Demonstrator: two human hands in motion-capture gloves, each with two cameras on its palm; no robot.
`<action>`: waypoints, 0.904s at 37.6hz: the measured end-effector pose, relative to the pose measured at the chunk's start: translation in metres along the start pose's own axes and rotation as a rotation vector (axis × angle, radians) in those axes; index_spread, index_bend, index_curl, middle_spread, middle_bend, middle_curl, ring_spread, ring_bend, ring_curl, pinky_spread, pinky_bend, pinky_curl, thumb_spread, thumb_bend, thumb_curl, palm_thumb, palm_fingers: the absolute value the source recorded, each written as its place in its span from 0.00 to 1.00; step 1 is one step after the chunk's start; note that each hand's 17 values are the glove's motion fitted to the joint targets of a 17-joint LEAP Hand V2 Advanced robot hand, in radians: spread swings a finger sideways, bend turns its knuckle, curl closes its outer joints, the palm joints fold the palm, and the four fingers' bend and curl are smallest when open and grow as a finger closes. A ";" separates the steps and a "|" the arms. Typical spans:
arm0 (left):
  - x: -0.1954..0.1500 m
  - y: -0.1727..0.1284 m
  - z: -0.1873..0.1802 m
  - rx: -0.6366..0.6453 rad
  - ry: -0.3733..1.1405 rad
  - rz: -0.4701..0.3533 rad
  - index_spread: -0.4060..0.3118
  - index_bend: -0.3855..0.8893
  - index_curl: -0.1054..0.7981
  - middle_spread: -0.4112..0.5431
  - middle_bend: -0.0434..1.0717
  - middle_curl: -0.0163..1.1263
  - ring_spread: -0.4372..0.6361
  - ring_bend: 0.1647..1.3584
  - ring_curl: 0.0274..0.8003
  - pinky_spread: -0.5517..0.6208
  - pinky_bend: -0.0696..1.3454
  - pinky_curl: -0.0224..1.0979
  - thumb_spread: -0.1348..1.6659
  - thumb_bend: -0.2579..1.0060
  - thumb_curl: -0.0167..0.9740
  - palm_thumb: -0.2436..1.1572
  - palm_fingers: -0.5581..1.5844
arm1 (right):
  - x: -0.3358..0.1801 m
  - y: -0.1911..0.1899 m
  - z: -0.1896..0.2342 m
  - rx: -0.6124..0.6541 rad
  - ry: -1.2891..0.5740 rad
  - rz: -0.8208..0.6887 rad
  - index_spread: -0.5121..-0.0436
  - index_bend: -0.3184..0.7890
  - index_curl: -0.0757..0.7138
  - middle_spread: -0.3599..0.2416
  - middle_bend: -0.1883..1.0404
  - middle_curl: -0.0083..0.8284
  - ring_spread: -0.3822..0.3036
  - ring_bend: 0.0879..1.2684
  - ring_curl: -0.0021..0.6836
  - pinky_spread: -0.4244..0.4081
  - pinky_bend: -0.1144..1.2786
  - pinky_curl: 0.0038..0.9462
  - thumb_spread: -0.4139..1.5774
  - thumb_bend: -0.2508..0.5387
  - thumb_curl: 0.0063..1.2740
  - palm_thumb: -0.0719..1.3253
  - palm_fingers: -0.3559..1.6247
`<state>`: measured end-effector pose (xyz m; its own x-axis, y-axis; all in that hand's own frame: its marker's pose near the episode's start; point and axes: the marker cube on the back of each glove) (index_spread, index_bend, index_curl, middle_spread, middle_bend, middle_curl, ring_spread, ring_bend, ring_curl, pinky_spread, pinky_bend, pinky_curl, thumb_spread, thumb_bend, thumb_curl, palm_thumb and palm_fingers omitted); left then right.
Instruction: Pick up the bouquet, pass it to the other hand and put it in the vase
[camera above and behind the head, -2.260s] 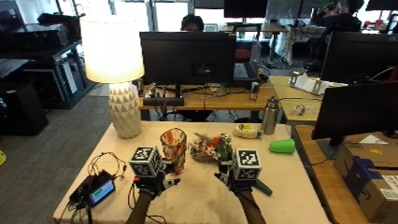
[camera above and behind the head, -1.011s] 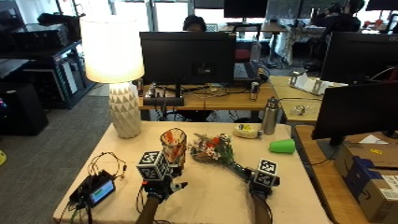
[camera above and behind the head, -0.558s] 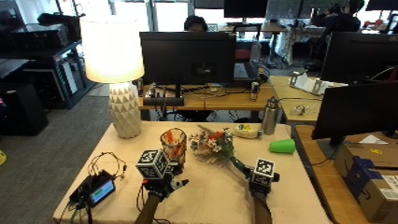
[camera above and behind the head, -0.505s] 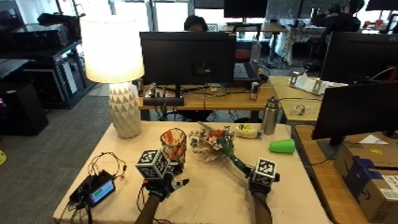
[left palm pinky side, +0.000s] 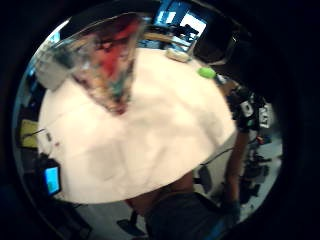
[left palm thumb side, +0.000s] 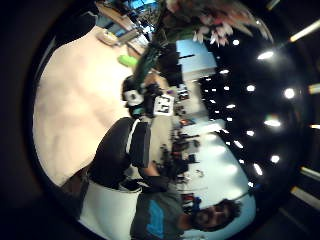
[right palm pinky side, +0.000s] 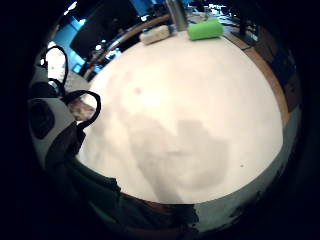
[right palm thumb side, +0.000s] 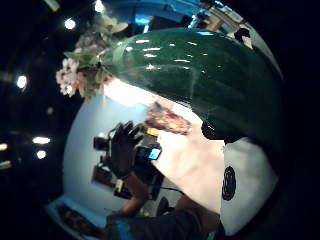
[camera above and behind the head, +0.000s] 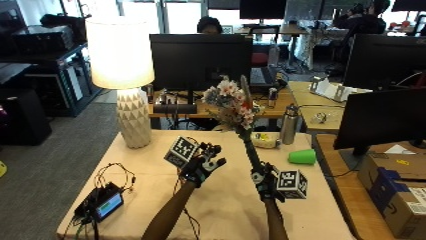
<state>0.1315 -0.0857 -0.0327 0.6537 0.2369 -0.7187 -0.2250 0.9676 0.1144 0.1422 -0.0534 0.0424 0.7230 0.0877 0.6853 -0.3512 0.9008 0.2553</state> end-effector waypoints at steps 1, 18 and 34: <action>0.008 -0.009 0.002 -0.005 0.053 0.012 0.41 0.43 0.49 0.47 0.19 0.28 0.57 0.31 0.35 0.78 0.30 0.34 0.64 0.20 0.32 0.35 0.48 | -0.006 0.001 0.001 -0.001 -0.038 -0.012 0.51 0.45 0.58 0.29 0.69 0.70 0.27 0.71 0.79 0.15 0.54 0.49 0.41 0.28 0.55 0.78 0.87; 0.093 -0.098 0.035 -0.117 0.704 0.073 0.43 0.40 0.48 0.40 0.21 0.31 0.49 0.33 0.37 0.71 0.29 0.35 0.64 0.21 0.37 0.51 0.53 | -0.060 0.013 0.032 -0.120 -0.524 -0.090 0.52 0.46 0.68 0.30 0.70 0.71 0.27 0.71 0.78 0.15 0.53 0.49 0.34 0.29 0.59 0.80 0.86; 0.115 -0.100 0.041 -0.067 0.683 0.053 0.20 0.43 0.52 0.13 0.36 0.39 0.16 0.33 0.41 0.30 0.33 0.37 0.47 0.20 0.51 0.72 0.91 | -0.073 -0.005 0.056 -0.140 -0.565 -0.434 0.53 0.46 0.74 0.31 0.72 0.72 0.27 0.72 0.78 0.15 0.53 0.49 0.32 0.29 0.61 0.81 0.86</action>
<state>0.2583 -0.1514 -0.0985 0.0433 0.1546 -0.9870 -0.3023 0.9437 0.1345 0.0576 -0.0884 0.0289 0.3492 -0.4892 0.7992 0.0046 0.8538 0.5206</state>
